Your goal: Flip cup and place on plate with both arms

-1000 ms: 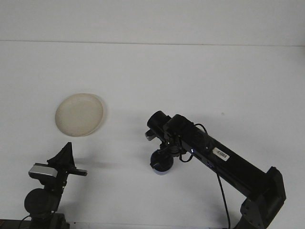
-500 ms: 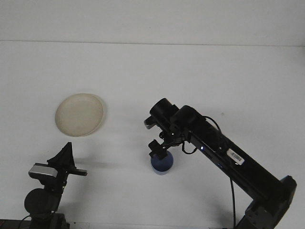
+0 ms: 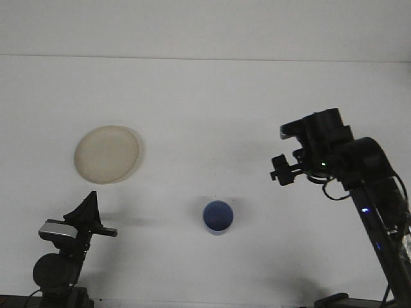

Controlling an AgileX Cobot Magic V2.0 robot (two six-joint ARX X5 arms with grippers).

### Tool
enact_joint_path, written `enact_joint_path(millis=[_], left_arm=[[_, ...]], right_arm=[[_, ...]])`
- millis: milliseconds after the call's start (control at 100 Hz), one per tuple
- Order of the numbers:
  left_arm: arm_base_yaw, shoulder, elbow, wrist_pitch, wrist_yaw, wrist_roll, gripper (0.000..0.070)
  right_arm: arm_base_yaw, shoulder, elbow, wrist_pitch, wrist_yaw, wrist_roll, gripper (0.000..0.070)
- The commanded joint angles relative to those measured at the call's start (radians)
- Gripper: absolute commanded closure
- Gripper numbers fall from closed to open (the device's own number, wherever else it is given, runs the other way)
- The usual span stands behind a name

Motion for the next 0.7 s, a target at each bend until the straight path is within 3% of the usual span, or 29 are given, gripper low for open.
enact_joint_path(millis=[0,280,440,690], left_arm=[[-0.002,-0.002,-0.019,0.013,0.002,0.005,0.0689],[-0.002,-0.002,-0.019,0.013,0.002,0.005,0.0688],[-0.002,-0.002,-0.019,0.013,0.002,0.005,0.0689],[-0.002,-0.002,-0.019,0.013,0.002,0.005,0.0689]], right_arm=[[-0.058,-0.039,-0.033,0.029,0.0,-0.042,0.0207],[-0.263,-0.332,-0.391,0.31,-0.013,-0.047,0.0207],[-0.284,-0.496,-0.623,0.485,-0.06,-0.044,0.0207],[-0.277,-0.724,-0.978,0.873,-0.064,-0.039,0.0208]])
